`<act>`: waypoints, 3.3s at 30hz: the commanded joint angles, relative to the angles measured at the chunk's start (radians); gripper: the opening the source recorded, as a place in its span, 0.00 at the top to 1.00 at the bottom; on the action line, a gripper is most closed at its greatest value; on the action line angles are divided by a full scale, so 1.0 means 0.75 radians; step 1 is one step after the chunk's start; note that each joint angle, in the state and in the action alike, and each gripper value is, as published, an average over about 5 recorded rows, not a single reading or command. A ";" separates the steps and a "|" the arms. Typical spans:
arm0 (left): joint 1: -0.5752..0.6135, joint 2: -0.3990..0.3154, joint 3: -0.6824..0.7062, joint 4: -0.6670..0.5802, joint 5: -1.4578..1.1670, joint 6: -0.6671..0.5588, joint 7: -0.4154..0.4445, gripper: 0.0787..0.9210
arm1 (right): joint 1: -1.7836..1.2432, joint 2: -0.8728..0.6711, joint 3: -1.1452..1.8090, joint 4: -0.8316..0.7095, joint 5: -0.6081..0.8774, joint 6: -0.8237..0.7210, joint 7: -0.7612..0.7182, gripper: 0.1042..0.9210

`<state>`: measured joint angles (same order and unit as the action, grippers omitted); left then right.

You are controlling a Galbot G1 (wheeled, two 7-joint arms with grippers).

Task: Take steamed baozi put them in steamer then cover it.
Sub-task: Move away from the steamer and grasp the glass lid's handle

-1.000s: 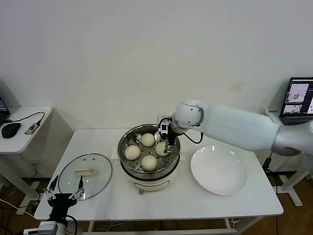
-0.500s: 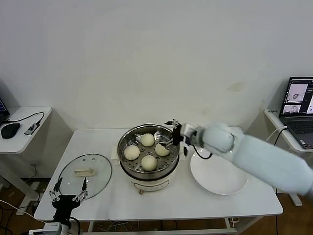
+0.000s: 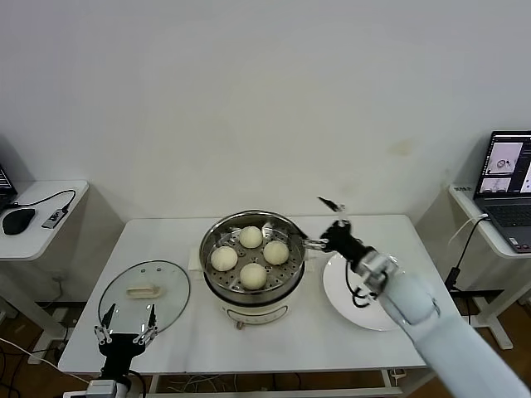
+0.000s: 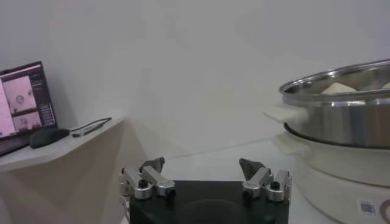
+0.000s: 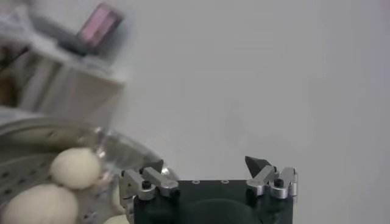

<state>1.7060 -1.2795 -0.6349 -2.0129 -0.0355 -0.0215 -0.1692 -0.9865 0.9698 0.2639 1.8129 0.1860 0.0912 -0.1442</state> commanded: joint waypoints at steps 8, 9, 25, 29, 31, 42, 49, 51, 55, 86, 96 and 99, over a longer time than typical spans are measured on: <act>0.021 0.155 -0.110 0.230 1.216 -0.058 -0.046 0.12 | -0.780 0.586 0.916 0.096 -0.213 0.218 0.098 0.12; 0.015 0.158 -0.112 0.242 1.290 -0.063 -0.048 0.12 | -0.785 0.587 0.925 0.101 -0.212 0.211 0.106 0.12; -0.360 0.240 0.056 0.584 1.526 -0.082 -0.030 0.12 | -0.821 0.643 0.979 0.099 -0.211 0.200 0.146 0.12; -0.465 0.254 0.079 0.663 1.489 -0.069 0.002 0.12 | -0.831 0.658 0.988 0.104 -0.217 0.204 0.148 0.12; -0.506 0.257 0.088 0.691 1.488 -0.065 0.008 0.12 | -0.835 0.665 0.995 0.096 -0.218 0.209 0.152 0.12; -0.589 0.278 0.118 0.763 1.485 -0.041 0.027 0.12 | -0.843 0.690 0.995 0.081 -0.239 0.221 0.155 0.12; -0.660 0.287 0.134 0.829 1.486 -0.035 0.038 0.12 | -0.839 0.681 0.998 0.061 -0.237 0.226 0.155 0.12; -0.671 0.291 0.139 0.833 1.485 -0.032 0.043 0.12 | -0.839 0.682 0.994 0.058 -0.239 0.228 0.155 0.12; -0.699 0.291 0.152 0.861 1.487 -0.026 0.051 0.12 | -0.828 0.682 0.978 0.035 -0.265 0.242 0.155 0.12; -0.800 0.270 0.204 0.994 1.492 -0.025 0.057 0.15 | -0.824 0.686 0.920 -0.018 -0.305 0.265 0.154 0.12; -0.808 0.266 0.199 1.044 1.491 -0.036 0.040 0.47 | -0.844 0.683 0.927 -0.001 -0.306 0.265 0.153 0.12; -0.799 0.262 0.191 1.043 1.487 -0.049 0.024 0.57 | -0.847 0.684 0.920 0.002 -0.309 0.267 0.153 0.12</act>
<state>1.1040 -1.0811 -0.4867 -1.2482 1.0826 -0.0486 -0.1370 -1.6164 1.4825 0.9582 1.8098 -0.0437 0.2901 -0.0295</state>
